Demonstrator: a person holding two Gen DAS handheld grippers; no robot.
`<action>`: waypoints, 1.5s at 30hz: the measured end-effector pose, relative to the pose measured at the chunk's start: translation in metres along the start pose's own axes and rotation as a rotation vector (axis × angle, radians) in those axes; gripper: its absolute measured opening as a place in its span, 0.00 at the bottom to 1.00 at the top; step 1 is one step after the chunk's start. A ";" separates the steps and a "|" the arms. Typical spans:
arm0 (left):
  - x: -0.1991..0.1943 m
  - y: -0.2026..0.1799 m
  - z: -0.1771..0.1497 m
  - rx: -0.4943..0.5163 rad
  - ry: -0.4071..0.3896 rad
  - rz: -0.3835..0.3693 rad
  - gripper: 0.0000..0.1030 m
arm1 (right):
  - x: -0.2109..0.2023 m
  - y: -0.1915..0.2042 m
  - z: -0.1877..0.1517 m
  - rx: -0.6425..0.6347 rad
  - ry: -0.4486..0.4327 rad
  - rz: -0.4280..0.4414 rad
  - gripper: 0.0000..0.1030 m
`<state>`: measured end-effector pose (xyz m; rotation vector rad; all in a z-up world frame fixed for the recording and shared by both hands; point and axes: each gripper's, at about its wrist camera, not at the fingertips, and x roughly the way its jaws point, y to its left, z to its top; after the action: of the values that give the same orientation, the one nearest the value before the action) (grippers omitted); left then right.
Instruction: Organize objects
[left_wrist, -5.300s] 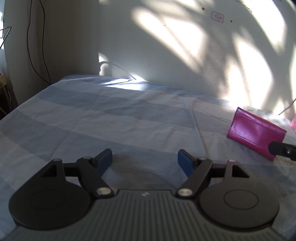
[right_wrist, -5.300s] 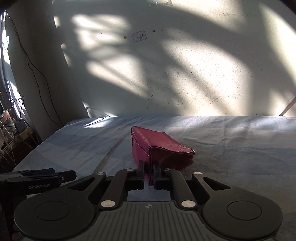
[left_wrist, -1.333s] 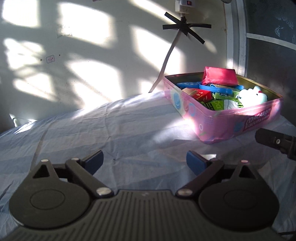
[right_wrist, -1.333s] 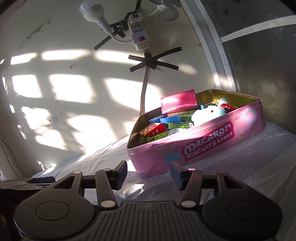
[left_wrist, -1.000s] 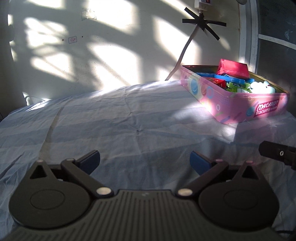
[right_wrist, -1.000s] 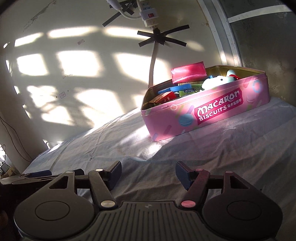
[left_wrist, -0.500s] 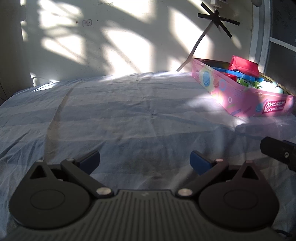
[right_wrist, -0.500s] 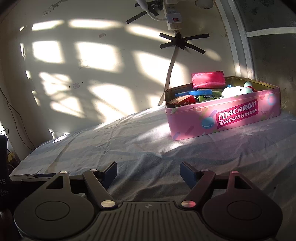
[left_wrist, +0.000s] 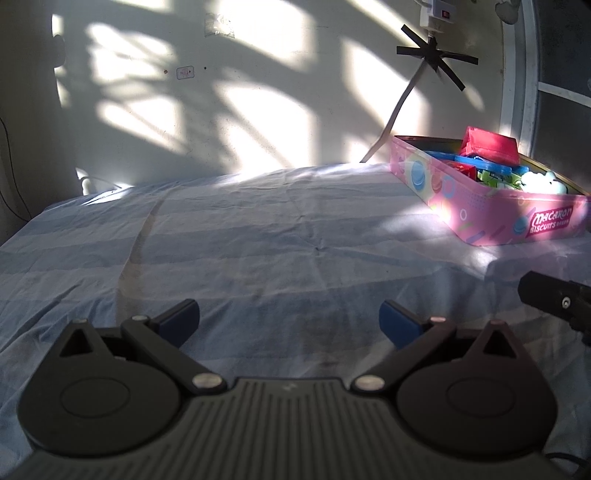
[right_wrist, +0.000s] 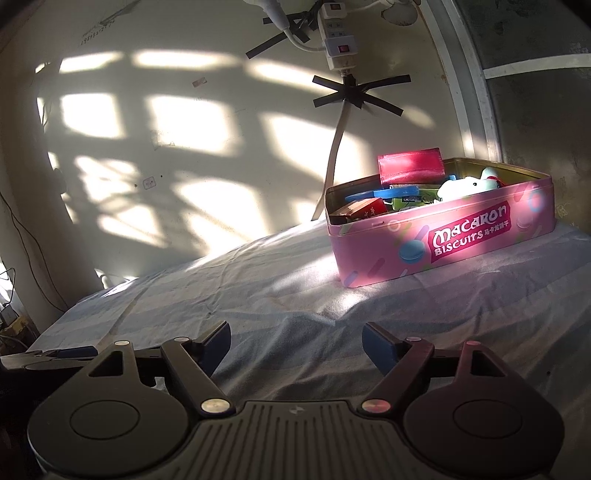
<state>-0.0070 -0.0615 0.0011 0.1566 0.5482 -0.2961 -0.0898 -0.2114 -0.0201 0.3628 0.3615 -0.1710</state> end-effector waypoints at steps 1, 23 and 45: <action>0.000 0.000 0.000 0.003 0.003 0.002 1.00 | 0.000 0.000 0.000 0.003 -0.002 -0.002 0.76; -0.008 0.005 0.006 -0.014 0.021 0.033 1.00 | 0.001 -0.013 0.000 0.066 -0.009 -0.027 0.77; -0.011 -0.006 0.007 0.009 0.006 -0.012 1.00 | 0.004 -0.021 0.000 0.089 0.008 -0.016 0.77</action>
<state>-0.0146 -0.0663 0.0121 0.1633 0.5540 -0.3096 -0.0913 -0.2307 -0.0282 0.4482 0.3653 -0.2014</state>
